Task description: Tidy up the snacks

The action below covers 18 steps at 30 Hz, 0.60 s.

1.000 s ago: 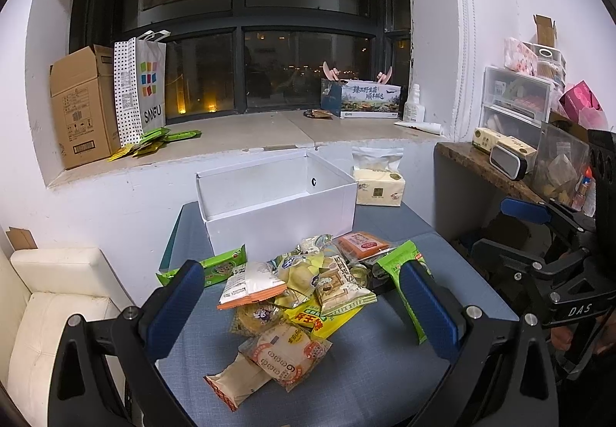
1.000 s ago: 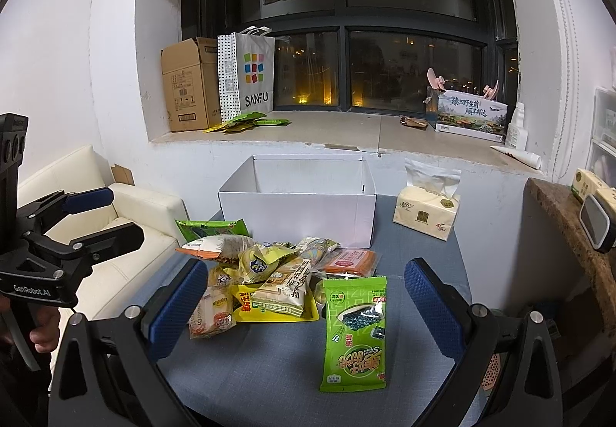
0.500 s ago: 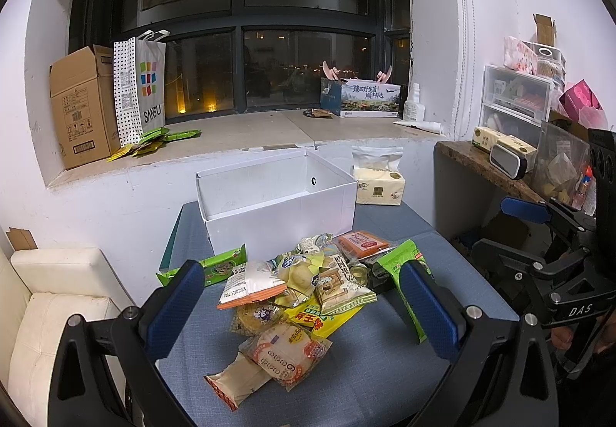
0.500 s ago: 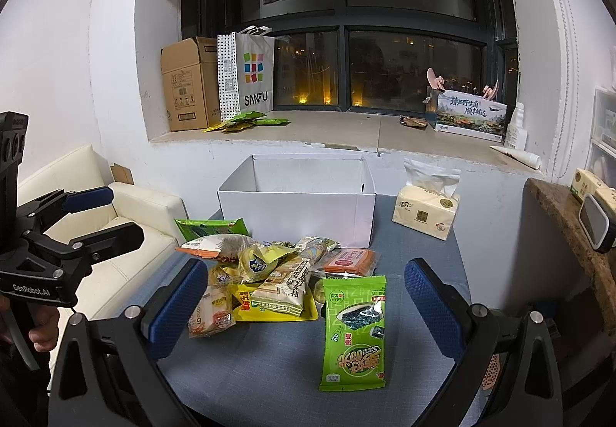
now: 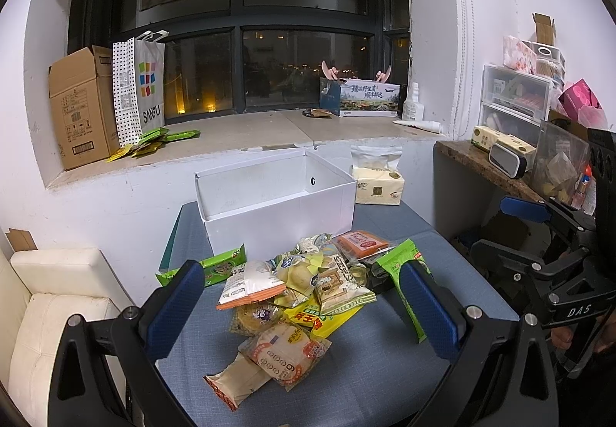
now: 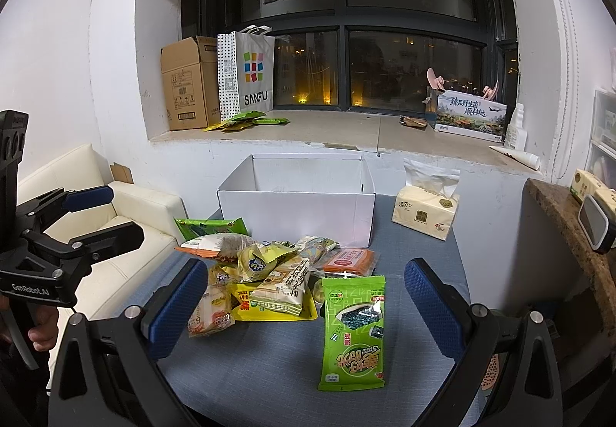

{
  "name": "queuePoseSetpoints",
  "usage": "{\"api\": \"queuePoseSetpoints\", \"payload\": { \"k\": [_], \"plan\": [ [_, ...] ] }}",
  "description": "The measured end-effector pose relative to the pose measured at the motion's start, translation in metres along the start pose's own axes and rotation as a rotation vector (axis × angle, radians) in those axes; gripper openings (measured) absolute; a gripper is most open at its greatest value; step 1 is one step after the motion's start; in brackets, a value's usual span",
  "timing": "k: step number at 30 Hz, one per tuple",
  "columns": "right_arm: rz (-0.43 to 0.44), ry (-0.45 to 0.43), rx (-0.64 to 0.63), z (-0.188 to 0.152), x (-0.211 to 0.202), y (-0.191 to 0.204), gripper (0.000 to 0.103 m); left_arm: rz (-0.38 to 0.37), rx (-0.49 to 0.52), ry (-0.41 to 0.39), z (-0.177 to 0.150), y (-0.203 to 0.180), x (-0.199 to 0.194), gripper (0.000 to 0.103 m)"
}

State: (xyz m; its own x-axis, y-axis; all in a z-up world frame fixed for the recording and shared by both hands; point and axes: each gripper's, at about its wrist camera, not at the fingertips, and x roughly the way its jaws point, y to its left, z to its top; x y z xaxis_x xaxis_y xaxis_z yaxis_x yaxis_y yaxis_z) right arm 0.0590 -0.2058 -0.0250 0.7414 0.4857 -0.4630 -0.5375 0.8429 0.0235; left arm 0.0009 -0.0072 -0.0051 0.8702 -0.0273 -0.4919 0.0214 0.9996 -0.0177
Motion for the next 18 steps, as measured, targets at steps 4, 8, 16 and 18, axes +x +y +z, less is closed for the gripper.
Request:
{"api": "queuePoseSetpoints", "payload": {
  "k": [4,8,16,18],
  "plan": [
    [0.001,0.0,0.0,-0.0003,0.0003,-0.0008,0.103,0.003,0.0,0.001,0.0006,0.0001,0.0002,0.103],
    [0.002,0.003,-0.002,-0.0009,0.0004,-0.0015,0.103,0.009,0.001,0.003,0.0014,0.0005,-0.0008,0.103],
    [-0.004,0.009,-0.004,-0.0017,0.0014,-0.0018,0.103,0.015,-0.007,-0.003,0.0025,0.0037,-0.0029,0.103],
    [-0.006,0.016,-0.005,-0.0029,0.0043,-0.0003,0.103,0.011,-0.011,-0.005,0.0023,0.0048,-0.0035,0.103]
  ]
}}
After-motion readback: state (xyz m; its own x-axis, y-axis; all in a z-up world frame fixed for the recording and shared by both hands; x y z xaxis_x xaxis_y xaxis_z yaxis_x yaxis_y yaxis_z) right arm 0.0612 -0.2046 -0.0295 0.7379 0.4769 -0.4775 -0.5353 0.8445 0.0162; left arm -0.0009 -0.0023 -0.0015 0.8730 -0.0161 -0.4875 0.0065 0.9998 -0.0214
